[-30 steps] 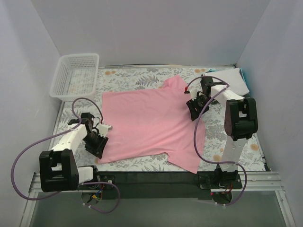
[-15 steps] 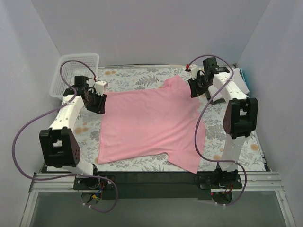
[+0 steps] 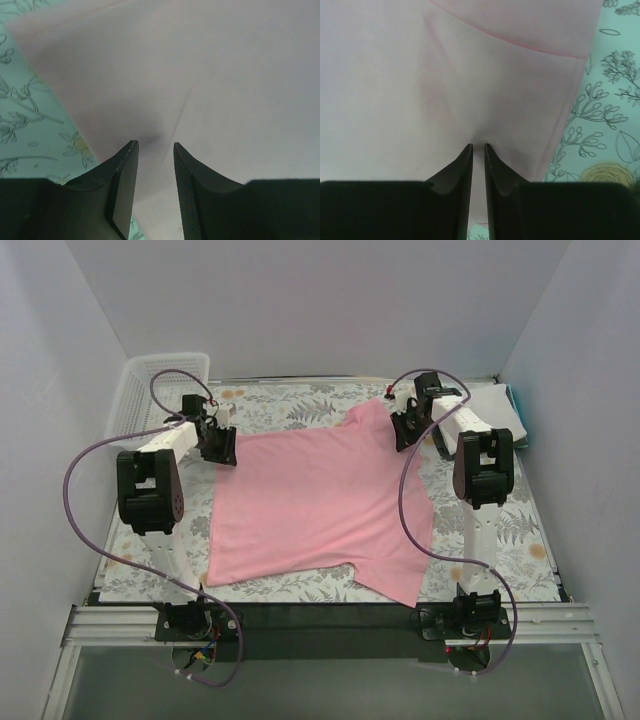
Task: Fold and stack the t-shirts
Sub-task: Flatten the tshirt out
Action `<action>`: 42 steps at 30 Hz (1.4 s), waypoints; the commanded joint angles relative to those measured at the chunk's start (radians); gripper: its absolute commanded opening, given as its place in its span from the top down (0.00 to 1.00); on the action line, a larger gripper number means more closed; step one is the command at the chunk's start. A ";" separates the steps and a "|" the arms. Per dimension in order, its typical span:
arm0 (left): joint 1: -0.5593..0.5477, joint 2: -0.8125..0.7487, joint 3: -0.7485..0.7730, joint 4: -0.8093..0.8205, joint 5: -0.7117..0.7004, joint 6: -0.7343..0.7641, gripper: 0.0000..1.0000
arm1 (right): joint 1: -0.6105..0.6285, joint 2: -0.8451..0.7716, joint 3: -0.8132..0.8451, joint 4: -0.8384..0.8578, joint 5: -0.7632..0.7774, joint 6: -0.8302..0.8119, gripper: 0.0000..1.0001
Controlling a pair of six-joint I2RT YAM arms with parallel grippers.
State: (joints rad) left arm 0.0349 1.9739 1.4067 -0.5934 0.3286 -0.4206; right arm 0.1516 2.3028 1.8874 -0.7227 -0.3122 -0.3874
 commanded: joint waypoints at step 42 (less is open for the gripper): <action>-0.021 0.339 0.548 0.162 -0.054 -0.118 0.31 | -0.023 0.119 0.217 0.296 0.110 0.196 0.48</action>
State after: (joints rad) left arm 0.0120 2.3081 1.9293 -0.4404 0.3126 -0.5407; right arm 0.1333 2.4256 2.0960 -0.4740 -0.1970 -0.2108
